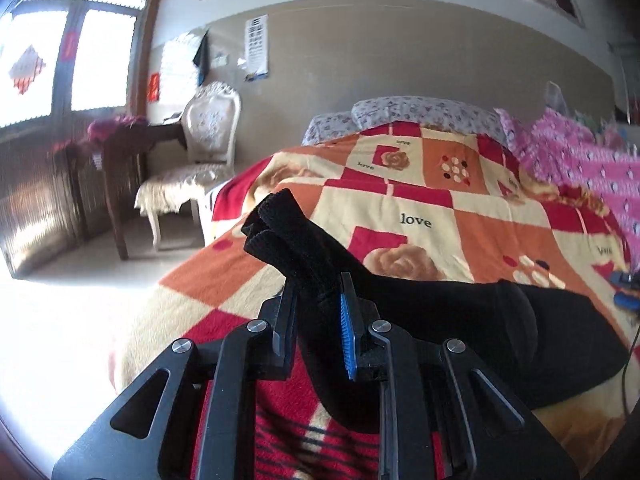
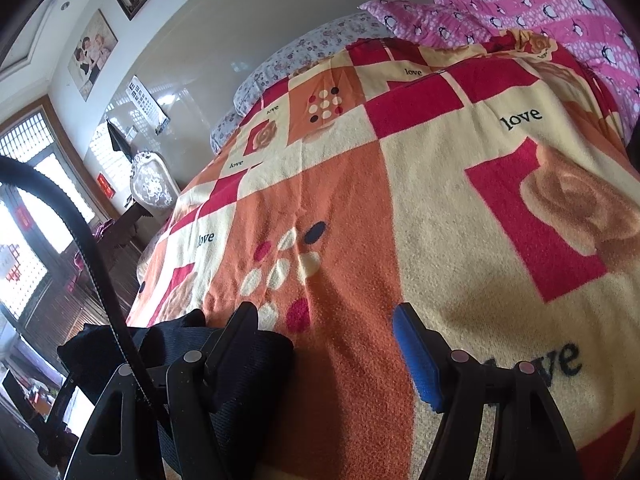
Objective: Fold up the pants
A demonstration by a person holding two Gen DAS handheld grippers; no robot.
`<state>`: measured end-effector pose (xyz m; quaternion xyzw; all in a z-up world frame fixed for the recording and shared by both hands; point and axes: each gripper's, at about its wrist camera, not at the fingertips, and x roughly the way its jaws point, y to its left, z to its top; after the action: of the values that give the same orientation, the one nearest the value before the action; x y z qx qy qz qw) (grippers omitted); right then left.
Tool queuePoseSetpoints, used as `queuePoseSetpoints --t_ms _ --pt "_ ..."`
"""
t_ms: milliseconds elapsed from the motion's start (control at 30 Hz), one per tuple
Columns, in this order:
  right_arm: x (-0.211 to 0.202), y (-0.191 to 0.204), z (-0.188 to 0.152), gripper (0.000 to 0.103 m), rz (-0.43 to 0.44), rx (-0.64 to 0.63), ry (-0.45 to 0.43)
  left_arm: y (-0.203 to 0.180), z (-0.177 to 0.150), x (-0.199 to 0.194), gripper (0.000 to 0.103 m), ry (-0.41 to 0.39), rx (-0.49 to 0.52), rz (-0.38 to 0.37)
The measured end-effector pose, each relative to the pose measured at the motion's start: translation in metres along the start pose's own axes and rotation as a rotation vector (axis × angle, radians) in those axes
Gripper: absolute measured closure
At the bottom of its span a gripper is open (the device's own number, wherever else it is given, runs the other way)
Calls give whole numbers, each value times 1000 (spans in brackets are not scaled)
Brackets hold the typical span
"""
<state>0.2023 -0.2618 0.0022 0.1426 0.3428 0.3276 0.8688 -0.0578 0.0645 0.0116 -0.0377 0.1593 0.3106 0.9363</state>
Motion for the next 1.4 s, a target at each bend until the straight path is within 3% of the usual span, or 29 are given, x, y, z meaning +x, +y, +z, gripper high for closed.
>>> queuePoseSetpoints --t_ms 100,200,367,433,500,667,733,900,1000,1033,1133,1400 --pt "-11 8 1 35 56 -24 -31 -28 -5 -11 86 -52 168 -19" --pt "-14 36 10 35 184 -83 21 -47 -13 -19 87 -81 278 -35" --pt "8 118 19 35 611 -170 256 -65 -25 -25 87 -105 401 -39" --pt "26 147 18 35 725 -177 346 -69 -32 -29 87 -117 468 -35" --pt "49 174 17 35 785 -161 418 -73 -38 -32 87 -135 537 -20" --pt "104 228 12 35 820 -133 620 -80 -52 -37 87 -174 732 13" --pt "118 246 6 35 795 -142 682 -84 -59 -38 87 -184 826 16" --pt "123 273 -2 37 653 -286 680 -88 -72 -41 87 -191 996 2" --pt "122 271 1 83 552 -355 644 -88 -68 -45 87 -194 992 -6" --pt "124 262 4 90 518 -339 638 -86 -66 -47 87 -195 977 -15" --pt "126 234 16 96 496 -301 605 -88 -55 -56 87 -205 921 -43" --pt "119 179 31 99 483 -167 592 -111 -37 -67 87 -205 834 -147"
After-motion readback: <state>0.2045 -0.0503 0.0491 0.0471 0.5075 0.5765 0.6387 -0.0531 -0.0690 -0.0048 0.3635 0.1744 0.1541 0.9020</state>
